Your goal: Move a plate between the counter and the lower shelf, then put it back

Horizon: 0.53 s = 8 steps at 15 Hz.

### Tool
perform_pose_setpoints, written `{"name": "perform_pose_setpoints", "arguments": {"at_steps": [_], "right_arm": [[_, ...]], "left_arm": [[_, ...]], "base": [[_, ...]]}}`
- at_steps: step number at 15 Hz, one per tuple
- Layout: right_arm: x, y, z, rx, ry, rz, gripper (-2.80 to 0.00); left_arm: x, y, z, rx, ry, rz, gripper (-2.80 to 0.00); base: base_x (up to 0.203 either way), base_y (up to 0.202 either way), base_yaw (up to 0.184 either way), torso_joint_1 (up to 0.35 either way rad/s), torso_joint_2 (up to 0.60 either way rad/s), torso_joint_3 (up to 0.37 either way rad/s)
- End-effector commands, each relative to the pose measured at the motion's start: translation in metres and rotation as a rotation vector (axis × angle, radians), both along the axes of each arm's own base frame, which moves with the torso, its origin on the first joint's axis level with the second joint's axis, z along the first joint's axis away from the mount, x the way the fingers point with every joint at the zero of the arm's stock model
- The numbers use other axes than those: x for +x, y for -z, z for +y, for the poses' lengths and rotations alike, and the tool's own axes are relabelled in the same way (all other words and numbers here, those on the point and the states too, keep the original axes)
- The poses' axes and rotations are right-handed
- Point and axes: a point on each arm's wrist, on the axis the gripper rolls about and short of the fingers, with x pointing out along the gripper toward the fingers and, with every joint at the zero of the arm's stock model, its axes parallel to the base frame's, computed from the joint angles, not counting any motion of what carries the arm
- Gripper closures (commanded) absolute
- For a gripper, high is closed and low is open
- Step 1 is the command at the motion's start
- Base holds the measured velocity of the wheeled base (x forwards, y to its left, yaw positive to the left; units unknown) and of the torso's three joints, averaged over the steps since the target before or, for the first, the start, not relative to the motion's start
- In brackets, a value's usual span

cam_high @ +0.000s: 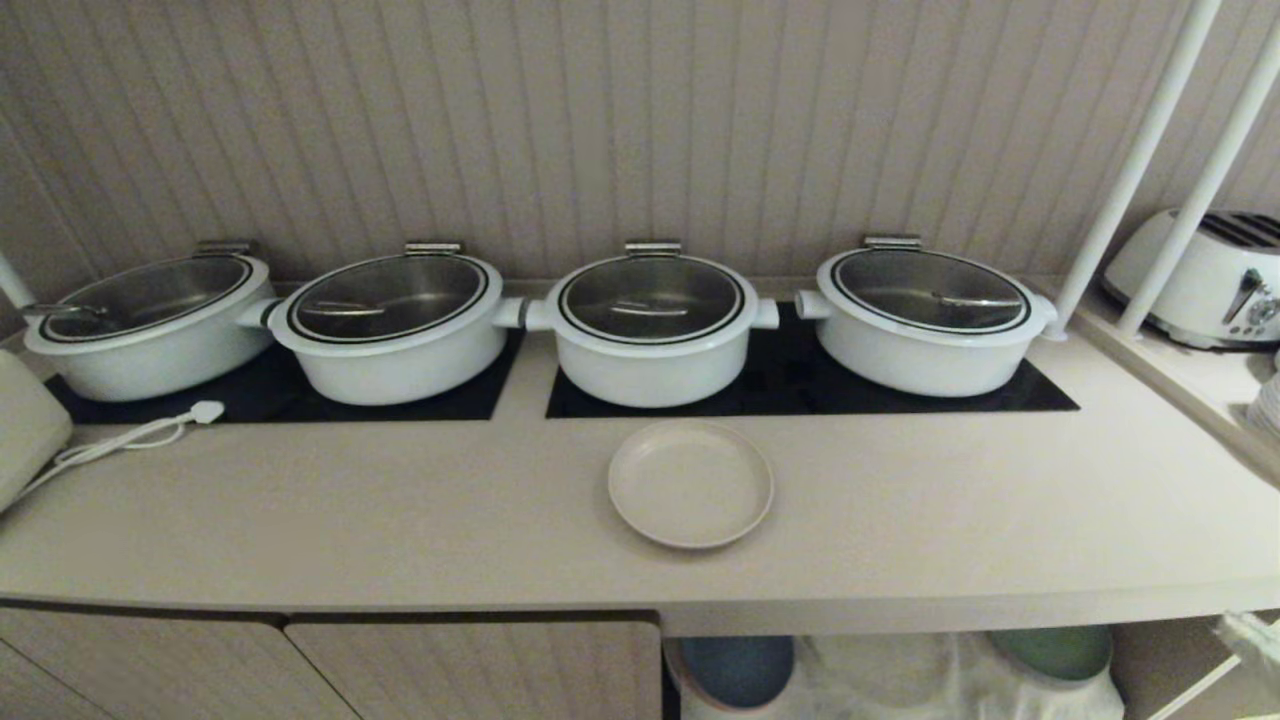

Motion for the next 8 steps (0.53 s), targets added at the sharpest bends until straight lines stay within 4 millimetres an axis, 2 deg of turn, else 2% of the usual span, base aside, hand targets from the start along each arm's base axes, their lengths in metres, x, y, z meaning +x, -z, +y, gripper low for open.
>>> {"name": "perform_pose_setpoints", "arguments": {"at_steps": [1,5,8], "right_arm": [[-0.014,0.001,-0.004,-0.001,0.036,-0.048,0.0],[-0.044,0.016,-0.006,-0.005,0.088,-0.033,0.0],[-0.064,0.025,-0.005,-0.002,0.107,-0.094,0.0]], "left_arm": [[0.0,0.0,0.0,-0.001,0.0,-0.001,0.0],[0.0,0.0,0.0,-0.001,-0.001,-0.001,0.0],[0.0,0.0,0.0,-0.001,0.0,-0.001,0.0]], "base": [[0.0,0.0,0.0,0.0,0.0,0.0],[0.0,0.0,0.0,0.0,0.0,0.0],[0.0,0.0,0.0,0.0,0.0,0.0]]}}
